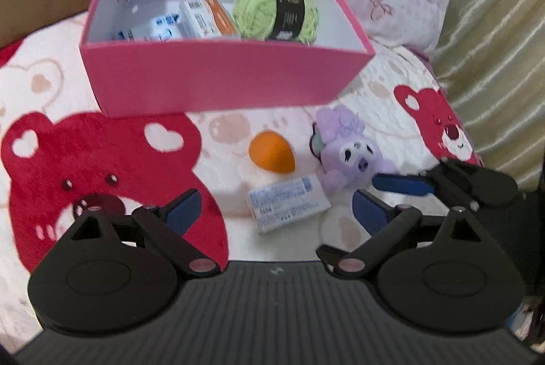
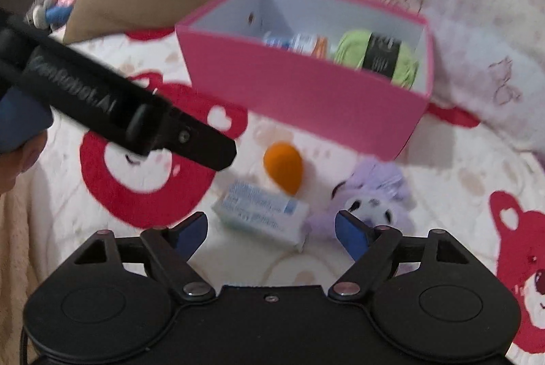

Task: Organize objects
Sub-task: 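Move the left tool down toward the white soap box on the blanket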

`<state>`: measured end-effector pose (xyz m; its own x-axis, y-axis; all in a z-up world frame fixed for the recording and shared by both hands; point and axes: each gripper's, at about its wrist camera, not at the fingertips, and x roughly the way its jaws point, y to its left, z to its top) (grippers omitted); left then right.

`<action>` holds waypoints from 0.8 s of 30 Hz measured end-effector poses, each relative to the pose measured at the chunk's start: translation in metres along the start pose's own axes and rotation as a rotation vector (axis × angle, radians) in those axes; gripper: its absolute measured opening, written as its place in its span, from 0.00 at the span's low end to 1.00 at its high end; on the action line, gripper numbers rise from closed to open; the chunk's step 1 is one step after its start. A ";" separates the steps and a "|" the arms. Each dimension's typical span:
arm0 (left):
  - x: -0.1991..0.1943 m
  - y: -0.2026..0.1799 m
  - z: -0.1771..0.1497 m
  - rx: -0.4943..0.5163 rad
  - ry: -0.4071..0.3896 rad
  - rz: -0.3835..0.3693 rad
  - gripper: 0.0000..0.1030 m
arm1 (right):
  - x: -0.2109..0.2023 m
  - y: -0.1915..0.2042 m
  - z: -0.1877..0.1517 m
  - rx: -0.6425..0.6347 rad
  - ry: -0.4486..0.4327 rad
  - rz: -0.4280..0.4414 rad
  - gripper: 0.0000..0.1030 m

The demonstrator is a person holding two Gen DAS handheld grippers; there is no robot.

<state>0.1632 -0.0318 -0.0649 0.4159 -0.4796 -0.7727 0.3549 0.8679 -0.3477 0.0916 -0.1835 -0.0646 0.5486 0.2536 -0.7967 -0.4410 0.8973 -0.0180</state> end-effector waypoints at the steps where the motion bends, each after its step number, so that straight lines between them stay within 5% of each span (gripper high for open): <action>1: 0.002 0.001 -0.004 -0.004 -0.002 -0.008 0.92 | 0.004 0.000 0.000 0.007 0.015 0.006 0.82; 12: 0.037 0.022 -0.028 -0.097 0.045 -0.048 0.86 | 0.031 -0.015 0.000 0.132 0.150 0.096 0.83; 24: 0.065 0.032 -0.034 -0.206 -0.001 -0.078 0.60 | 0.059 -0.009 0.001 0.121 0.174 0.058 0.83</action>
<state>0.1727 -0.0303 -0.1445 0.3946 -0.5466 -0.7386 0.2072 0.8361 -0.5080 0.1285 -0.1760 -0.1104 0.3888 0.2494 -0.8869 -0.3744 0.9224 0.0953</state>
